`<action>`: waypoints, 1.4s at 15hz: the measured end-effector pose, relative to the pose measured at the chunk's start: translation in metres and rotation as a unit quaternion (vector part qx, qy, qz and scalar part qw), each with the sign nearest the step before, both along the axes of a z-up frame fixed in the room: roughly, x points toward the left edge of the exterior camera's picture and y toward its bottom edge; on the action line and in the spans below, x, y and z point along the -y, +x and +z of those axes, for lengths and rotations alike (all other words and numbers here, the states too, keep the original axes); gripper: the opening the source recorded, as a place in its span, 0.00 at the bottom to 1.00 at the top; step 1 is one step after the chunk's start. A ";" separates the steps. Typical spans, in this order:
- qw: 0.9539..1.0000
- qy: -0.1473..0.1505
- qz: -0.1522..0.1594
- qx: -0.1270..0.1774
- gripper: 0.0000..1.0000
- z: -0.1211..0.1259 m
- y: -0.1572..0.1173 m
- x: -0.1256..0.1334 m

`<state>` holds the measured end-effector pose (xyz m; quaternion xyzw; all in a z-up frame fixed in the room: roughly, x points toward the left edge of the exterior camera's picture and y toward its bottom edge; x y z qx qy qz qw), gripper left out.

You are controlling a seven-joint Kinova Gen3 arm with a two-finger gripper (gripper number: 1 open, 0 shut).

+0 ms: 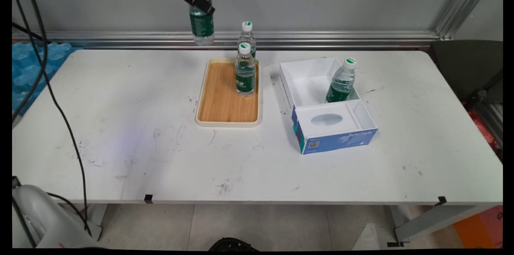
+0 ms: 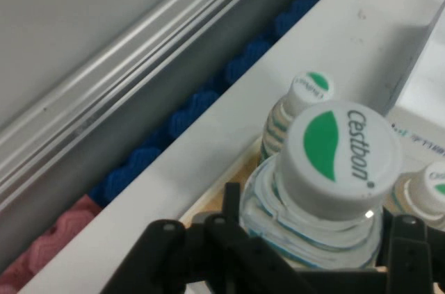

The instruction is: Place the picked object on the tray

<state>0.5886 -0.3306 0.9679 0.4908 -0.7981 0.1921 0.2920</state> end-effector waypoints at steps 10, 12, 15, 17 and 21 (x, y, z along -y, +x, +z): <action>0.999 -0.004 -0.038 0.005 0.00 -0.085 -0.002 0.022; 0.999 -0.007 -0.046 0.005 0.00 -0.101 -0.003 0.028; 0.998 -0.011 -0.055 0.008 0.00 -0.123 -0.004 0.036; 0.998 -0.013 -0.059 0.009 0.00 -0.132 -0.005 0.040; 0.998 -0.016 -0.067 0.010 0.00 -0.152 -0.006 0.046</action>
